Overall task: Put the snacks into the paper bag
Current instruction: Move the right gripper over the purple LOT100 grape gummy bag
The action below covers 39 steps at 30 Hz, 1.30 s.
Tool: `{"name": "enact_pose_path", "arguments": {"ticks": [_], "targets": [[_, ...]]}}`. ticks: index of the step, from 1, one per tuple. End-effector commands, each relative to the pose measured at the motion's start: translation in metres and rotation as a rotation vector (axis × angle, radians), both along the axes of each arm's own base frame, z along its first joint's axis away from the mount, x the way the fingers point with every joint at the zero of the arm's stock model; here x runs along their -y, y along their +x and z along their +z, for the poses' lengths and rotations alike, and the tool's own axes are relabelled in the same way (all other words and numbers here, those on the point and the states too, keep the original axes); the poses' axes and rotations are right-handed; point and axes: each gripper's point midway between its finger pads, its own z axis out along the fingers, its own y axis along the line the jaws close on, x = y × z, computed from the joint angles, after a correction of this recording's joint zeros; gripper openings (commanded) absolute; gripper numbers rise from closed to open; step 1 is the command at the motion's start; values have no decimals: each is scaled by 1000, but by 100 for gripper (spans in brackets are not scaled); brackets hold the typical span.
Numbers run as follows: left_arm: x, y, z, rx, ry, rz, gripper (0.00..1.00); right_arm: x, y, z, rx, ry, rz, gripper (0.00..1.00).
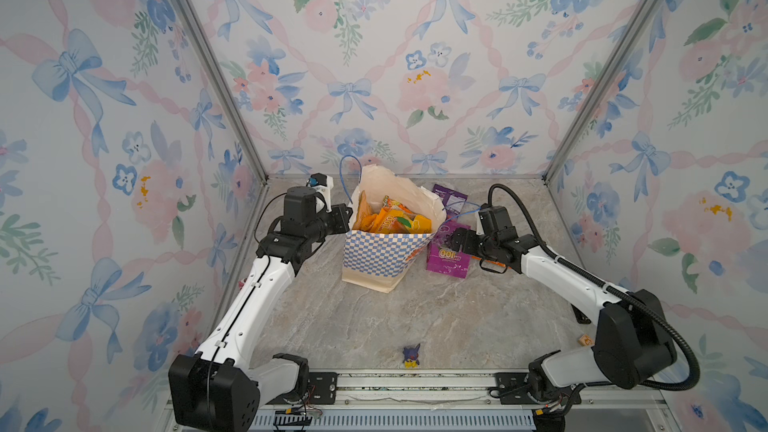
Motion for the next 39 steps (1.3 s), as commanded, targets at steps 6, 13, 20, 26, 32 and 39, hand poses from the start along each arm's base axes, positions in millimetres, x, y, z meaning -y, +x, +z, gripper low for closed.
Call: {"name": "enact_pose_path", "arguments": {"ticks": [6, 13, 20, 26, 32, 39], "targets": [[1, -3, -3, 1, 6, -14, 0, -18, 16, -8, 49, -55, -6, 97], [-1, -5, -2, 5, 9, -10, 0, -28, 26, -23, 57, -55, -6, 97], [-2, -5, -3, 3, 6, -8, 0, -25, 23, -23, 42, -116, -20, 96], [-2, -5, -2, 5, 6, -9, 0, -18, 15, -28, 26, -152, -21, 96], [-2, -5, -2, 5, 5, -12, 0, -5, 7, -34, 11, -172, -32, 96], [-3, -6, -2, 5, 4, -7, 0, 15, -3, -40, -8, -155, -61, 97]]}}
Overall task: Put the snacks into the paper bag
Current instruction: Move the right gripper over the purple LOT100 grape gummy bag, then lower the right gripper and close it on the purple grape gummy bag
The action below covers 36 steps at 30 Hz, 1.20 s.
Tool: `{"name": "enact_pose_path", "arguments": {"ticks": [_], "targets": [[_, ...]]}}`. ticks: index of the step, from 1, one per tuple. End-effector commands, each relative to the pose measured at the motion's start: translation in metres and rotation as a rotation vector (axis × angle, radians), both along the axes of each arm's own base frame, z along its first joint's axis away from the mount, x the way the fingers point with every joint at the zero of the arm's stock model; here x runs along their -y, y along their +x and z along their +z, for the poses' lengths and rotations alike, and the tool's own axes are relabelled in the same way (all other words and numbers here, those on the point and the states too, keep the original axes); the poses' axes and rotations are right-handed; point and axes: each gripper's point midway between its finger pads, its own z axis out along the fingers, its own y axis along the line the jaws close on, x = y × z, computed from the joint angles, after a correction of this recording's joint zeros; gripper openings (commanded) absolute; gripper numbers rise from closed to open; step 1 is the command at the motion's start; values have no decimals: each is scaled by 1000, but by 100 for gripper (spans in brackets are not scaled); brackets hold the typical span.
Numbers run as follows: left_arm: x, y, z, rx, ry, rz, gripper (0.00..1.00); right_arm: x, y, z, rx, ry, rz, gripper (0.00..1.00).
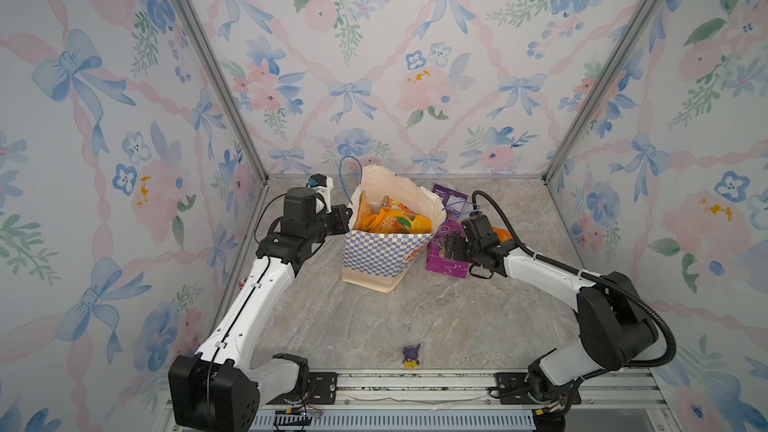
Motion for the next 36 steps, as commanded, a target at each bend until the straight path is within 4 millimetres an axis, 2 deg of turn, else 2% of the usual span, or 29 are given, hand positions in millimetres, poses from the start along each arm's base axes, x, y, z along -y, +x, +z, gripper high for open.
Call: {"name": "enact_pose_path", "arguments": {"ticks": [1, 5, 16, 20, 26, 33, 36], "targets": [[-2, -4, -1, 6, 3, -9, 0, 15, -6, -1, -5, 3, -25, 97], [-2, -4, -2, 4, 3, -10, 0, 17, -6, -7, -15, 54, -20, 96], [-2, -3, -3, -1, 2, -10, 0, 0, 1, -27, -60, 163, 24, 100], [-2, -3, -4, -5, 2, -9, 0, -1, 1, -33, -74, 167, 21, 93], [-1, -2, -5, -8, 2, -10, 0, 2, -1, -33, -85, 162, 14, 76], [-1, -2, -5, -7, 3, -12, 0, 2, 0, -31, -98, 176, 26, 40], [-1, -2, -6, -9, 3, -12, 0, 2, 1, -32, -101, 182, 28, 31]]}}
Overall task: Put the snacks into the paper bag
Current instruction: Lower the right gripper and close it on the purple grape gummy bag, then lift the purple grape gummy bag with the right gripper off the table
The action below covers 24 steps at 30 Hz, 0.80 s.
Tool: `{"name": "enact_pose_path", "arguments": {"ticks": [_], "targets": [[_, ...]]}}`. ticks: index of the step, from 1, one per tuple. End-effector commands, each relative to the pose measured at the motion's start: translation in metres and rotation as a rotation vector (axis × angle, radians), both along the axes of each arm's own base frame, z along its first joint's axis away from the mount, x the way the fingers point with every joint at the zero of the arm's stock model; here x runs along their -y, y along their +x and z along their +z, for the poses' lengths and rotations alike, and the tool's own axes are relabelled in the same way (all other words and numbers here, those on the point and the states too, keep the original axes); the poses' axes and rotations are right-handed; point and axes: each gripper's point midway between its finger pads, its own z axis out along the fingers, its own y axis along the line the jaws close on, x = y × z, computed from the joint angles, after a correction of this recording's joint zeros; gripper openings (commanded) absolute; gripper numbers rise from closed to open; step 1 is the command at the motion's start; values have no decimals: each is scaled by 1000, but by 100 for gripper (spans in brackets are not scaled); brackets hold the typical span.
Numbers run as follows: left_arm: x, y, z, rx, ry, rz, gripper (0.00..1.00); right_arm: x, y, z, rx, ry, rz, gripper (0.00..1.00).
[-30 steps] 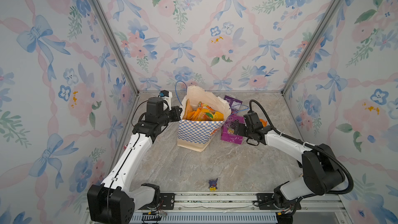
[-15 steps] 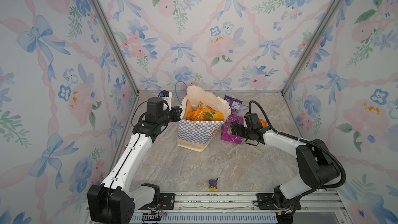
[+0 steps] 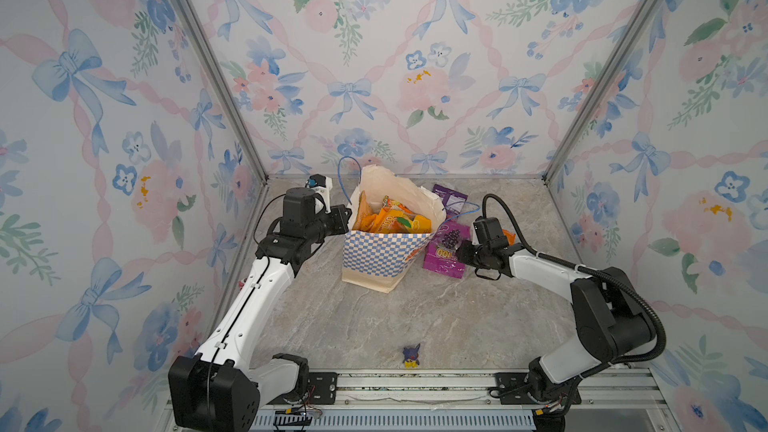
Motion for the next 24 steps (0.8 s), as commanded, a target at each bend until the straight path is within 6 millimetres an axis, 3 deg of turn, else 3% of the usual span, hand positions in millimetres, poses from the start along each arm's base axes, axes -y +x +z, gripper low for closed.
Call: {"name": "enact_pose_path", "arguments": {"ticks": [1, 9, 17, 24], "targets": [[1, -2, -5, -8, 3, -16, 0, 0, 0, -3, -18, 9, 12, 28], [0, -2, -6, -9, 5, -15, 0, 1, 0, 4, -9, 25, 23, 0], [0, -2, -6, -9, 4, -15, 0, -1, 2, 20, 16, 140, 72, 0], [0, -2, -6, -10, 5, -14, 0, -11, 5, 54, 74, 367, 205, 0]]}}
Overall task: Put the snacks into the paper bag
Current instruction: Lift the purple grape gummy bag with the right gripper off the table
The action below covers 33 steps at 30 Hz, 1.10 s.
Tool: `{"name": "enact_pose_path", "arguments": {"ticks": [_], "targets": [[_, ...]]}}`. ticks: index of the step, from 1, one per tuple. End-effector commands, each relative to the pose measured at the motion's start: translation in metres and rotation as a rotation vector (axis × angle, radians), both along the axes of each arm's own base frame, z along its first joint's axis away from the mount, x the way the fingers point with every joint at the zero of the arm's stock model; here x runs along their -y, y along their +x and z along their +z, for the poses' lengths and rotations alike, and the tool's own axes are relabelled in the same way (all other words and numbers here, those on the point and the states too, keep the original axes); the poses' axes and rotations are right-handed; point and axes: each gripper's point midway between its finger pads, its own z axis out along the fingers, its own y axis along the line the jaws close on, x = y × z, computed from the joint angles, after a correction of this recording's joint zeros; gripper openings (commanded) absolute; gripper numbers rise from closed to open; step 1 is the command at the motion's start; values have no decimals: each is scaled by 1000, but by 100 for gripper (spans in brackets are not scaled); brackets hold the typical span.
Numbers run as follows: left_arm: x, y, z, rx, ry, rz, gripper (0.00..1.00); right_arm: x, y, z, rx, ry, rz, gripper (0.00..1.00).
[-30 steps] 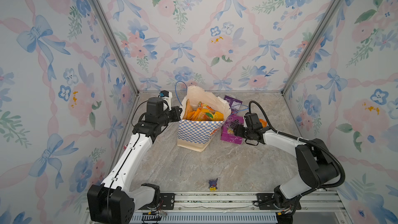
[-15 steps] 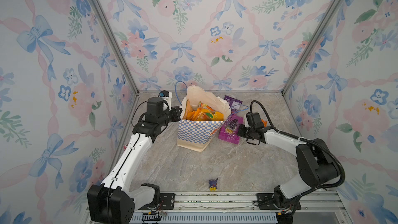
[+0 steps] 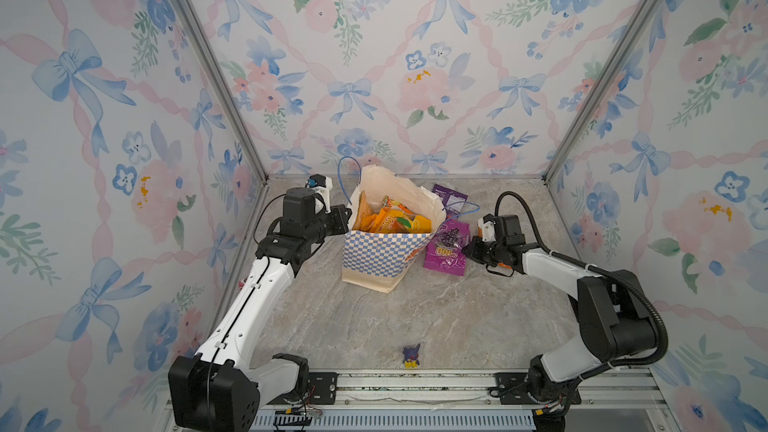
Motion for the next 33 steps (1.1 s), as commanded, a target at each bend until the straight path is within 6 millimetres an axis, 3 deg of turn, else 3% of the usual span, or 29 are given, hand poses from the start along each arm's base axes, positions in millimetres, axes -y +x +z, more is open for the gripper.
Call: {"name": "enact_pose_path", "arguments": {"ticks": [1, 14, 22, 33], "targets": [[0, -2, -7, -11, 5, -13, 0, -16, 1, 44, 111, 126, 125, 0], [0, -1, -9, -17, 5, -13, 0, -18, 4, 140, 227, 454, 199, 0], [0, -1, -7, -14, 5, -16, 0, -7, -2, 208, 311, 510, 206, 0], [2, 1, -5, -11, 1, -21, 0, 10, -28, 331, 530, 451, 208, 0]]}}
